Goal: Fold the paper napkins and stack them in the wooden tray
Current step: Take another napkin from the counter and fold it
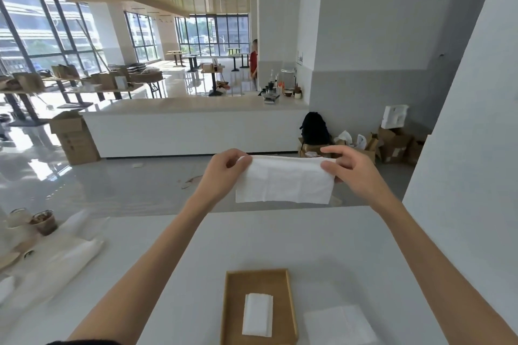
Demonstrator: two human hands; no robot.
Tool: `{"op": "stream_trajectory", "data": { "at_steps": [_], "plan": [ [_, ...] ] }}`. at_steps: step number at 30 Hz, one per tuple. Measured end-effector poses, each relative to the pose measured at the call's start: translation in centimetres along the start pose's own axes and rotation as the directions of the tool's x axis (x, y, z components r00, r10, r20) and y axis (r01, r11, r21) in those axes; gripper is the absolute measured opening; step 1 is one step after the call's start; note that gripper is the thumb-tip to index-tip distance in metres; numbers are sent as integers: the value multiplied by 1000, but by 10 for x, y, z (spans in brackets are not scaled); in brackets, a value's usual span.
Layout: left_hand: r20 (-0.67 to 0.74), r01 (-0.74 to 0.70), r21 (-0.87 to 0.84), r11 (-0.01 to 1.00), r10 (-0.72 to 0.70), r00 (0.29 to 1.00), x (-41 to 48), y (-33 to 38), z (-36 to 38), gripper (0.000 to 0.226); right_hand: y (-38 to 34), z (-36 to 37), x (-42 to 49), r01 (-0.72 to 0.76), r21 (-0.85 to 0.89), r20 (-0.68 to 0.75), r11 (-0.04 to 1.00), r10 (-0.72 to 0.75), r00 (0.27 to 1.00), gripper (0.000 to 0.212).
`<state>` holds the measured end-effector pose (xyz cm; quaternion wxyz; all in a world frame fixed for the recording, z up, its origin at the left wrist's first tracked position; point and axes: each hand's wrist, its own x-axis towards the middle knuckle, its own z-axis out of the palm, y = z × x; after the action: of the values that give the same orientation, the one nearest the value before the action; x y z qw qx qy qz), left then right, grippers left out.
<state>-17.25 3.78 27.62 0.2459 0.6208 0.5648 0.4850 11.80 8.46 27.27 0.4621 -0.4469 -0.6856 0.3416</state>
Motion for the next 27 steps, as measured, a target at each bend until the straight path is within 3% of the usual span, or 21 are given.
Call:
{"op": "stream_trajectory", "data": {
  "at_steps": [3, 9, 14, 17, 21, 27],
  "plan": [
    [-22, -11, 36, 999, 12, 1000, -5, -10, -10, 19, -4, 11, -5, 19, 15, 36, 1000, -20, 999, 37],
    [-55, -24, 221, 975, 37, 998, -16, -27, -24, 32, -4, 31, -12, 21, 28, 4, 999, -21, 1000, 28],
    [37, 20, 38, 999, -22, 999, -23, -38, -31, 33, -8, 40, -18, -49, 214, -26, 976, 56, 998, 27],
    [81, 63, -40, 997, -60, 995, -28, -41, -32, 39, -7, 42, -20, -37, 140, -53, 989, 45, 998, 25],
    [38, 95, -182, 979, -89, 995, -34, -40, -29, 20, -8, 45, -22, 3, 6, -98, 1000, -2, 995, 20],
    [-51, 106, -156, 982, -115, 992, -37, -40, -24, 18, -6, 43, -22, 12, -98, -93, 995, -21, 995, 14]
  ]
}}
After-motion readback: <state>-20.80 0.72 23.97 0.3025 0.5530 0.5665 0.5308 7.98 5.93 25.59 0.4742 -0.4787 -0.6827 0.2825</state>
